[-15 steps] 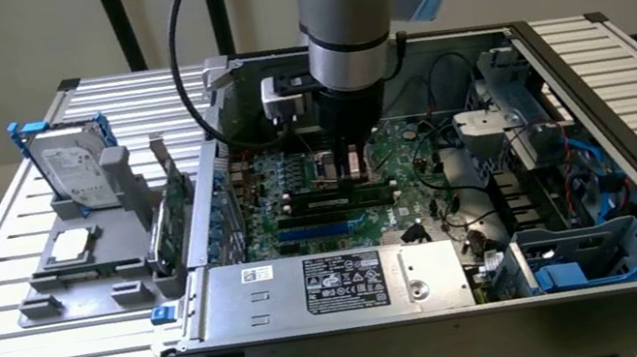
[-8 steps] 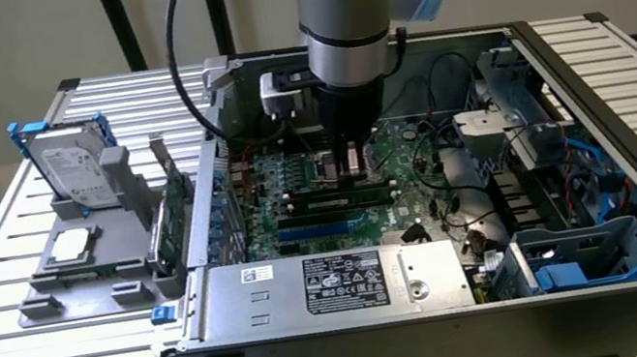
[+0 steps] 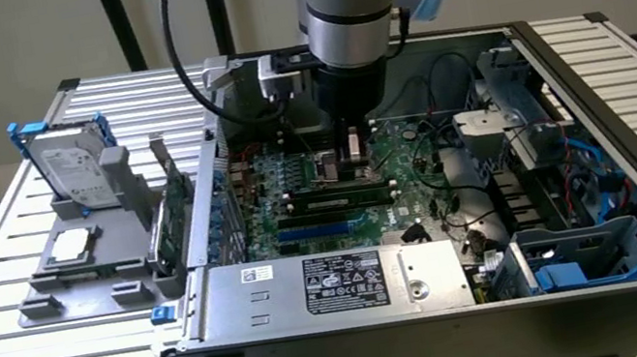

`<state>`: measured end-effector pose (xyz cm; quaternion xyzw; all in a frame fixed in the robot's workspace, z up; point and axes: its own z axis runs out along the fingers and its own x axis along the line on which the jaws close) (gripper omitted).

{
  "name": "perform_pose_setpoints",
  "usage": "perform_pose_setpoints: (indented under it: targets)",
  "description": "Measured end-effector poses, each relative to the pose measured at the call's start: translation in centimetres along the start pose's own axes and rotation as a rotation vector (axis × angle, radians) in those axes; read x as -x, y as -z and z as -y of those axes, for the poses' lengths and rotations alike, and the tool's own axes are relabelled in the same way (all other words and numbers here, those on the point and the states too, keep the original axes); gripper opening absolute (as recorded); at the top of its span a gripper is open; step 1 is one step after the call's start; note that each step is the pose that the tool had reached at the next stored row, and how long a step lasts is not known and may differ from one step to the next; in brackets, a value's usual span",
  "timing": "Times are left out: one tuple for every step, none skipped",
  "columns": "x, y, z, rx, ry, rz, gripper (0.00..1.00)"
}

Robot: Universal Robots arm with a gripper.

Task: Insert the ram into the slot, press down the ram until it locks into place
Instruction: 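Press down the ram until it locks into place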

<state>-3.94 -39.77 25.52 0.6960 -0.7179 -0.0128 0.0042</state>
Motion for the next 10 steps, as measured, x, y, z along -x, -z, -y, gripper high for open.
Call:
perform_pose_setpoints:
  targets:
    - [0.00, -0.01, 0.00, -0.0001, 0.000, 0.0001, 0.11]
    - [0.00, 0.00, 0.00, 0.0000, 0.000, 0.0000, 0.11]
    - [0.00, 0.00, 0.00, 0.0000, 0.000, 0.0000, 0.11]
    - [0.00, 0.00, 0.00, 0.0000, 0.000, 0.0000, 0.11]
    - [0.00, 0.00, 0.00, 0.0000, 0.000, -0.0001, 0.11]
    - [0.00, 0.00, 0.00, 0.0000, 0.000, 0.0000, 0.11]
    - [0.00, 0.00, 0.00, 0.0000, 0.000, -0.0001, 0.11]
    - [0.00, 0.00, 0.00, 0.0000, 0.000, 0.0000, 0.11]
    - [0.00, 0.00, 0.00, 0.0000, 0.000, 0.0000, 0.11]
    - [0.00, 0.00, 0.00, 0.0000, 0.000, -0.0001, 0.11]
